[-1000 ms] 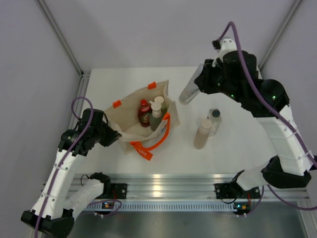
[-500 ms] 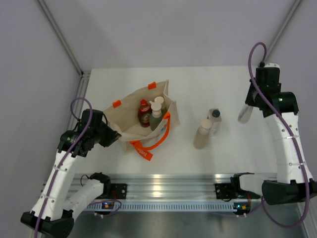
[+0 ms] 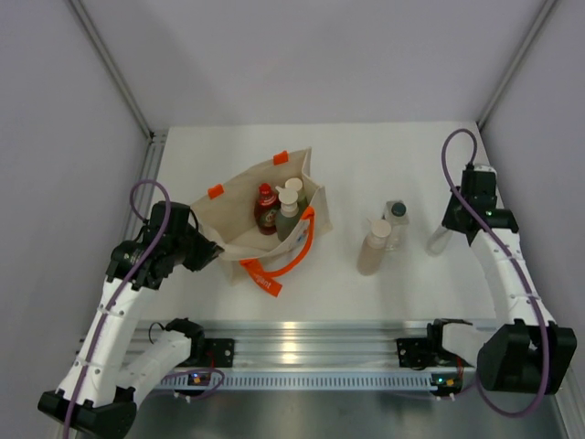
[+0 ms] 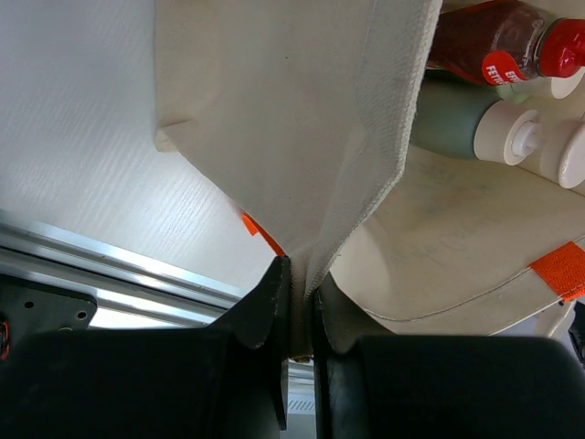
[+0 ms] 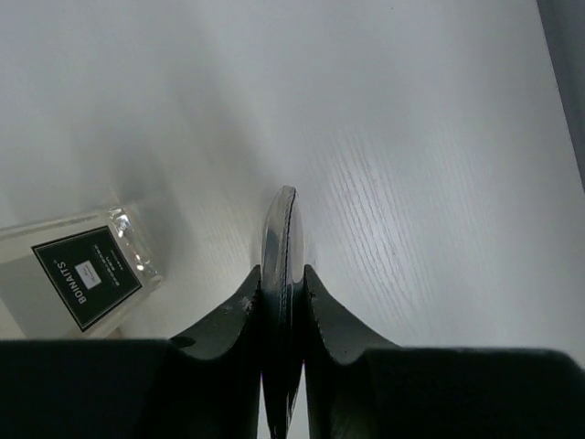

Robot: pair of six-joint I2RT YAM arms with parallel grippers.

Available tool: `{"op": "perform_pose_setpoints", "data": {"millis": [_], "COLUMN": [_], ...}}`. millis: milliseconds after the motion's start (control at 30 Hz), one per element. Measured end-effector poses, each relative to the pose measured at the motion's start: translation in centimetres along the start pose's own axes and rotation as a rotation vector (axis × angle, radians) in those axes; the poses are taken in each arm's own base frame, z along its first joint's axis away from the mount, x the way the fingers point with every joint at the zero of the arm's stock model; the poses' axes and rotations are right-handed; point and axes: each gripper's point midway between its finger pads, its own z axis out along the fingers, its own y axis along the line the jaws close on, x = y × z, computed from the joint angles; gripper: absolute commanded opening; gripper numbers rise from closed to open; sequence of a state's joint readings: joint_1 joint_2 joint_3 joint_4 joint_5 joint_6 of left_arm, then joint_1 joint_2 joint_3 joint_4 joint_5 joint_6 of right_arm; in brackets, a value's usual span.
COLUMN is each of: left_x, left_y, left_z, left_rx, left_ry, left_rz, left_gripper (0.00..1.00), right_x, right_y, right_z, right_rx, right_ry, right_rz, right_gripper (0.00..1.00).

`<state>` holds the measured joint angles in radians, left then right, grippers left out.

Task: Take the personal care products out of the canvas bag

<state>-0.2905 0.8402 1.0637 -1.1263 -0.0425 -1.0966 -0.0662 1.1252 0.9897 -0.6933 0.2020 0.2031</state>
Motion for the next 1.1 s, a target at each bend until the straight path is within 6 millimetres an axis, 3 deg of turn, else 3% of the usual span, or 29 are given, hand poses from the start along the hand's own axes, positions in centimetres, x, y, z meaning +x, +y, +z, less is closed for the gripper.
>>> {"op": "perform_pose_setpoints", "data": {"millis": [100, 133, 233, 400, 433, 533, 667, 833, 933, 1100], "left_x": [0.0, 0.0, 0.0, 0.0, 0.0, 0.0, 0.0, 0.1, 0.2, 0.2], "left_y": [0.0, 0.0, 0.0, 0.0, 0.0, 0.0, 0.1, 0.1, 0.1, 0.2], "left_z": [0.0, 0.0, 0.1, 0.2, 0.2, 0.2, 0.3, 0.4, 0.4, 0.4], "left_rx": [-0.001, -0.001, -0.003, -0.006, -0.006, -0.005, -0.004, 0.000, 0.003, 0.006], "left_ry": [0.000, 0.000, 0.002, 0.004, 0.004, 0.004, 0.004, 0.005, 0.004, 0.003], "left_rz": [0.001, 0.004, 0.008, 0.013, 0.015, 0.017, 0.019, 0.018, 0.018, 0.018], "left_gripper": [0.00, 0.00, 0.00, 0.00, 0.00, 0.00, 0.00, 0.00, 0.00, 0.00], "right_x": [0.7, 0.7, 0.6, -0.4, -0.8, -3.2, -7.3, -9.0, -7.5, -4.8], "right_y": [0.0, 0.0, 0.1, 0.2, 0.4, 1.9, 8.7, 19.1, 26.1, 33.9], "right_z": [0.5, 0.5, 0.2, -0.5, -0.8, -2.4, -6.9, -13.7, -17.5, -20.1], "right_rx": [-0.008, -0.012, -0.023, -0.038, -0.045, -0.083, -0.256, -0.519, -0.700, -0.835], "right_ry": [-0.026, -0.043, -0.069, -0.110, -0.110, -0.148, -0.242, -0.288, -0.268, -0.210], "right_rz": [0.003, 0.007, 0.009, 0.015, 0.017, 0.013, -0.065, -0.215, -0.345, -0.534], "right_gripper": [0.16, 0.32, 0.60, 0.75, 0.83, 0.83, 0.81, 0.77, 0.76, 0.75]}}
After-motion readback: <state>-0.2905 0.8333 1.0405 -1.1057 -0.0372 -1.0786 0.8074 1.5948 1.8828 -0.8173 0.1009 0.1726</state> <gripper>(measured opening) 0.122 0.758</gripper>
